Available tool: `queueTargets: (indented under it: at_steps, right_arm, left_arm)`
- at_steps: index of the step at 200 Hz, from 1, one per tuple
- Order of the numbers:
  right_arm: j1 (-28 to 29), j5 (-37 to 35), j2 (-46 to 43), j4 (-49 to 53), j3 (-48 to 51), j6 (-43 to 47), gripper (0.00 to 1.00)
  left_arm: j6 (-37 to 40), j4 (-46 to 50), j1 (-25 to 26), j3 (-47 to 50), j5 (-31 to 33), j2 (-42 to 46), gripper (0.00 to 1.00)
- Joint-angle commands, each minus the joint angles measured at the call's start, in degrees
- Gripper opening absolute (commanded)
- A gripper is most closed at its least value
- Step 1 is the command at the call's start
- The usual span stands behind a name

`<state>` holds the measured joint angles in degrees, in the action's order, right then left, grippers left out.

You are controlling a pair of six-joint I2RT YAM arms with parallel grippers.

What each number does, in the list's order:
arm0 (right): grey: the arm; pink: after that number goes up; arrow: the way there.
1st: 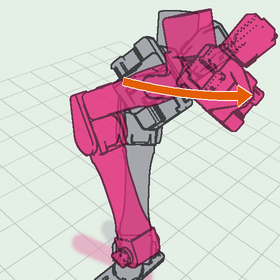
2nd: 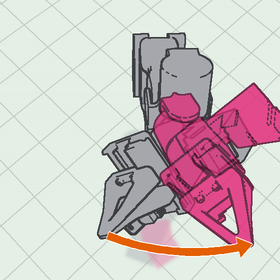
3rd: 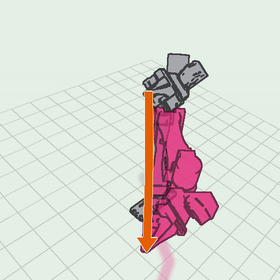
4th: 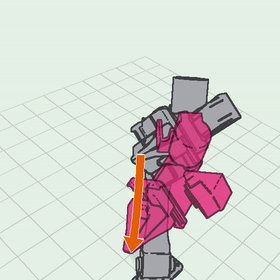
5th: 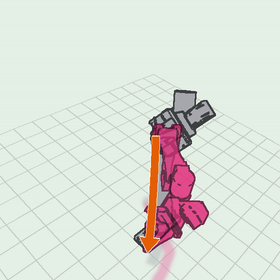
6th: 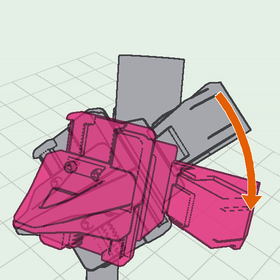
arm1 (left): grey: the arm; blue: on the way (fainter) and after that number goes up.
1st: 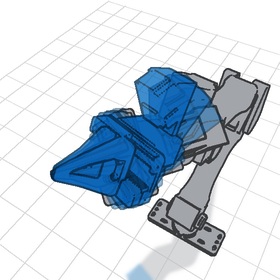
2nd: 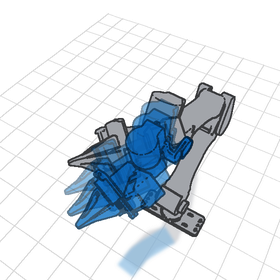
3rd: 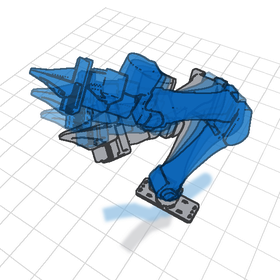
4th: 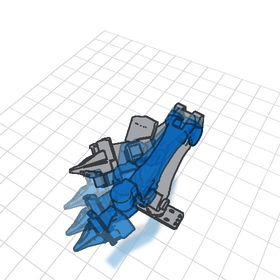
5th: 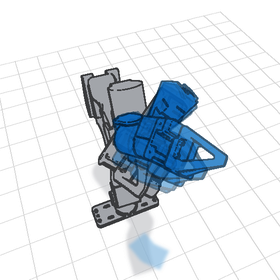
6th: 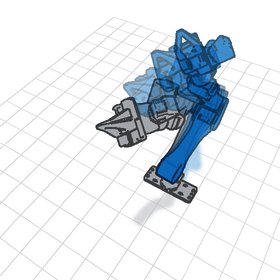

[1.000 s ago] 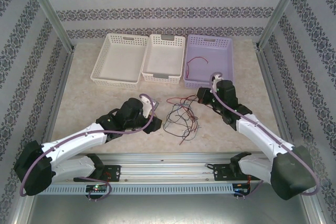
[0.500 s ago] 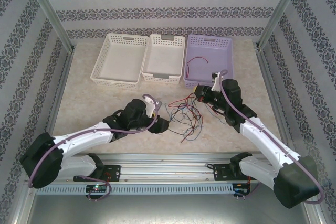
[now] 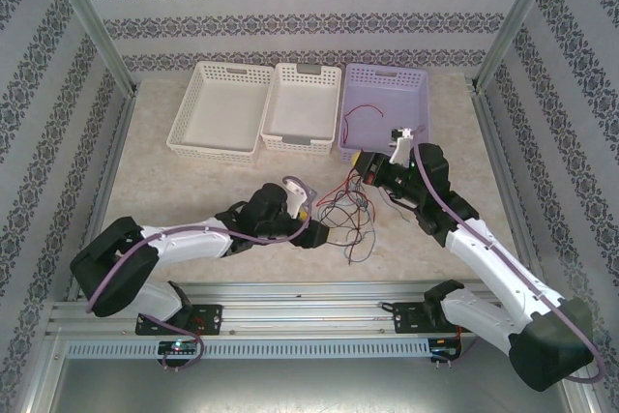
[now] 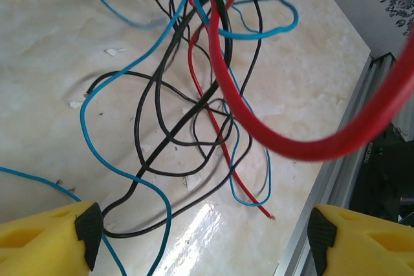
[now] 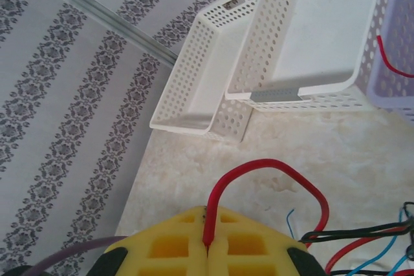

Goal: Untangle the cables

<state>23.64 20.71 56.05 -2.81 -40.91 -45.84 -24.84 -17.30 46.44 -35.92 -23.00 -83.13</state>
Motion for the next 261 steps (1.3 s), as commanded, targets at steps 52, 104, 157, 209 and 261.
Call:
queueTargets:
  at_steps: [52,104,157,209,261]
  right_arm:
    - [3.0,1.2,-1.6,-1.2,-3.1,-3.5,0.0]
    - [4.4,1.4,-3.5,-0.4,-4.3,-4.9,0.0]
    - [5.8,0.8,-4.5,-0.9,-3.9,-6.6,0.0]
    - [6.1,-0.3,-5.3,1.0,-4.6,-5.3,0.0]
    - [5.8,-5.1,-2.6,11.6,-0.2,2.3,0.14]
  left_arm:
    - [4.4,-8.0,1.7,-3.7,5.2,-6.0,0.86]
    - [5.7,-13.1,1.9,-2.4,9.7,-7.7,0.83]
    - [2.8,-19.3,2.0,-1.8,8.2,-9.5,0.68]
    - [0.8,-21.3,2.0,-0.7,6.2,-9.2,0.4]
    - [1.4,-17.8,2.0,2.7,8.1,-6.7,0.4]
